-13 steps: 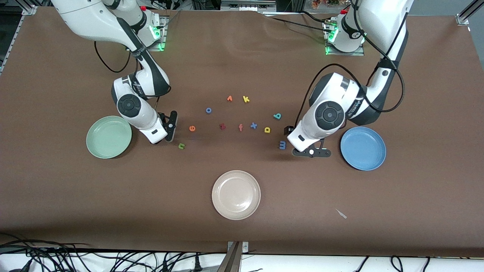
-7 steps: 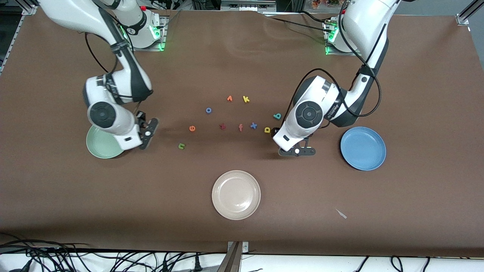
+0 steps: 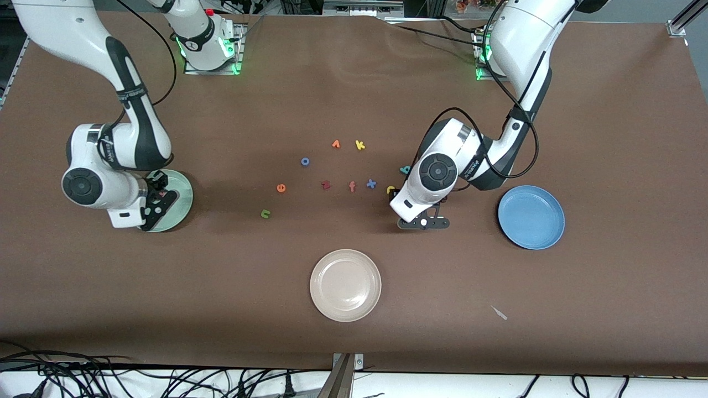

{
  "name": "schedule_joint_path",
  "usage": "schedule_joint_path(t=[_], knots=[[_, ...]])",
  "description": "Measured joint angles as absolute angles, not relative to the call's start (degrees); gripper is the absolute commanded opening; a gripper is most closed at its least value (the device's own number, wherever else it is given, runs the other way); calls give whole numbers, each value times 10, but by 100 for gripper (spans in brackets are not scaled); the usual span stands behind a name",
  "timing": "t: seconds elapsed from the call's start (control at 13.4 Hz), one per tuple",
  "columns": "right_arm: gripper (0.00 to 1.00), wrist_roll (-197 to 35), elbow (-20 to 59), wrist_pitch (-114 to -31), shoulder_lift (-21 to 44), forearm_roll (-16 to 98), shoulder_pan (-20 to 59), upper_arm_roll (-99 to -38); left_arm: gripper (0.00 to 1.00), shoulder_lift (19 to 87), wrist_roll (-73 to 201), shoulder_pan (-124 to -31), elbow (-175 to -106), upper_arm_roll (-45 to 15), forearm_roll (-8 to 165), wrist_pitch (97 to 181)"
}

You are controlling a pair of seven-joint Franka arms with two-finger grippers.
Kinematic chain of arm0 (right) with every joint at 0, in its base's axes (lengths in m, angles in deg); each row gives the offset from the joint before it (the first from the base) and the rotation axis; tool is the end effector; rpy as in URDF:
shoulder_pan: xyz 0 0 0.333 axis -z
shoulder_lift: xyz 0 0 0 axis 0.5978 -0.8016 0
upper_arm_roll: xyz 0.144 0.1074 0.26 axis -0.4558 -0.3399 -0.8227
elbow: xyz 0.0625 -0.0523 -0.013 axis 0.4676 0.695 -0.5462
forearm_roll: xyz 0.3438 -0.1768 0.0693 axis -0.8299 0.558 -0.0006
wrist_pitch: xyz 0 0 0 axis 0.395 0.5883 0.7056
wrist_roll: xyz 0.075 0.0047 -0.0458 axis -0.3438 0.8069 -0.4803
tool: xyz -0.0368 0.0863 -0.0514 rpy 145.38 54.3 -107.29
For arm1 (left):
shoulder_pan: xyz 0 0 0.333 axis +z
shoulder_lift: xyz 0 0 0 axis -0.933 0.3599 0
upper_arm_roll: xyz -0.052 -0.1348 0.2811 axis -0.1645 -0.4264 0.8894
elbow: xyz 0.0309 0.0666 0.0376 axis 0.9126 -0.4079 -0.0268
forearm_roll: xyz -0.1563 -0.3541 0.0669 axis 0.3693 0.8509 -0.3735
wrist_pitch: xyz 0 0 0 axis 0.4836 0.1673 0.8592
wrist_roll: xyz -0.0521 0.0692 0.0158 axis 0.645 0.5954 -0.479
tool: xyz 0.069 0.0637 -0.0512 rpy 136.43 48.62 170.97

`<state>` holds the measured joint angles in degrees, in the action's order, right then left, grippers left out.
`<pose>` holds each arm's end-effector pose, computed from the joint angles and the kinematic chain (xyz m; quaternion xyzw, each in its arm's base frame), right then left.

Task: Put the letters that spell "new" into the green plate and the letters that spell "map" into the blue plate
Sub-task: 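Drop the W on the green plate while the left gripper nears the E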

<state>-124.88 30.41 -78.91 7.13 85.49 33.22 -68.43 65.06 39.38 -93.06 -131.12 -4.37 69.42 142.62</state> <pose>0.5976 -0.0246 0.2255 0.8874 0.4350 -0.1526 0.0082 0.5880 -0.3515 0.2452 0.9969 0.0047 -0.0786 0.0005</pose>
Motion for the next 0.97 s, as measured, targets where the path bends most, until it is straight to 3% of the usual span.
schedule_joint_path(t=[0.07, 0.52, 0.97], knots=[[99, -1243, 304, -799, 64, 853, 339, -684, 99, 651, 401, -931, -1311, -43, 694, 1431], [100, -1106, 298, -795, 73, 852, 341, -699, 98, 655, 416, -931, -1311, -42, 694, 1436], [100, -838, 296, -755, 119, 850, 337, -776, 96, 662, 419, -931, -1310, -42, 683, 1442]])
